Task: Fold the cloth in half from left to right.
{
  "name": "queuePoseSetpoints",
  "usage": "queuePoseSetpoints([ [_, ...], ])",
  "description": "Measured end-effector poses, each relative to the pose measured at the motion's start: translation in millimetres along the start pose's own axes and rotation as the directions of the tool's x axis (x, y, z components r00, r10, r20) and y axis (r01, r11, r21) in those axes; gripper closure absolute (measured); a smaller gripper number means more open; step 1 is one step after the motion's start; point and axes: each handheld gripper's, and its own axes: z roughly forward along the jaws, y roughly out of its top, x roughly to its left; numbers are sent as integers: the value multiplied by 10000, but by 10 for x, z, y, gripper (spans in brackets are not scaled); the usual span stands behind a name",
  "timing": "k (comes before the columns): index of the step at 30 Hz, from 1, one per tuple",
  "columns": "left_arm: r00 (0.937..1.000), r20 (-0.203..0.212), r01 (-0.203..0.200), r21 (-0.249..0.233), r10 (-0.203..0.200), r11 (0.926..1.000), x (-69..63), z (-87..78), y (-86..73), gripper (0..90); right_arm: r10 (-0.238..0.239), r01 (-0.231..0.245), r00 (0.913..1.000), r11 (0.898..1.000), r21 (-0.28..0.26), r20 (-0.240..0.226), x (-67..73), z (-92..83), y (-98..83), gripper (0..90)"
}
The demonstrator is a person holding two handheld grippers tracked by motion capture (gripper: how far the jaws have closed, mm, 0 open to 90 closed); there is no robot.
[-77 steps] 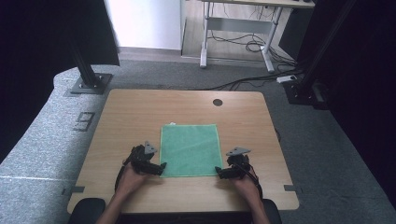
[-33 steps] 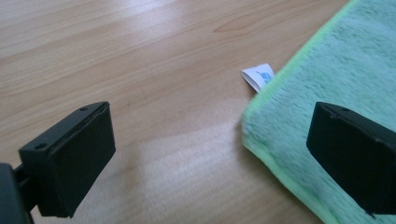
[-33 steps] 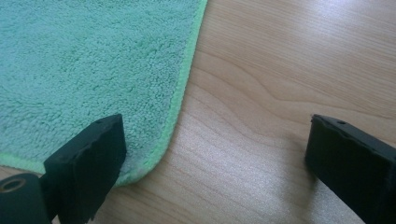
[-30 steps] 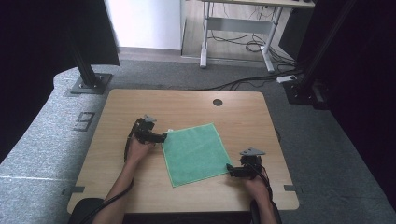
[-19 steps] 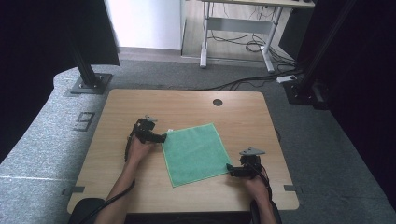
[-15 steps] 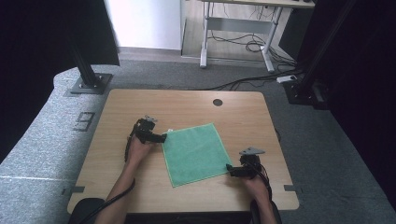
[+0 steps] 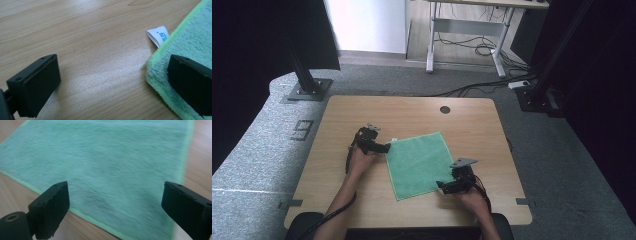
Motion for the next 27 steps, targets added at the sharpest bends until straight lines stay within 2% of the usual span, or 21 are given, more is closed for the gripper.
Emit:
queuePoseSetpoints([
  [6,10000,-1,-4,-5,4,10000,0,1,0,0,-384,390,9977,9992,86,-559,212,125,101,115],
  [10,10000,-1,-3,-4,3,10000,0,0,0,0,-703,720,9929,9973,145,-957,360,208,166,131],
  [16,10000,-6,1,-20,-1,10000,0,2,-1,0,-907,935,9856,9955,134,-1425,544,304,245,137],
  [23,10000,-1,21,-39,-21,10000,-1,3,-1,0,-1406,1461,9694,9892,127,-2012,802,418,356,178],
  [27,10000,0,27,-37,-27,10000,-2,2,-1,0,-1697,1782,9559,9839,142,-2398,941,482,409,223],
])
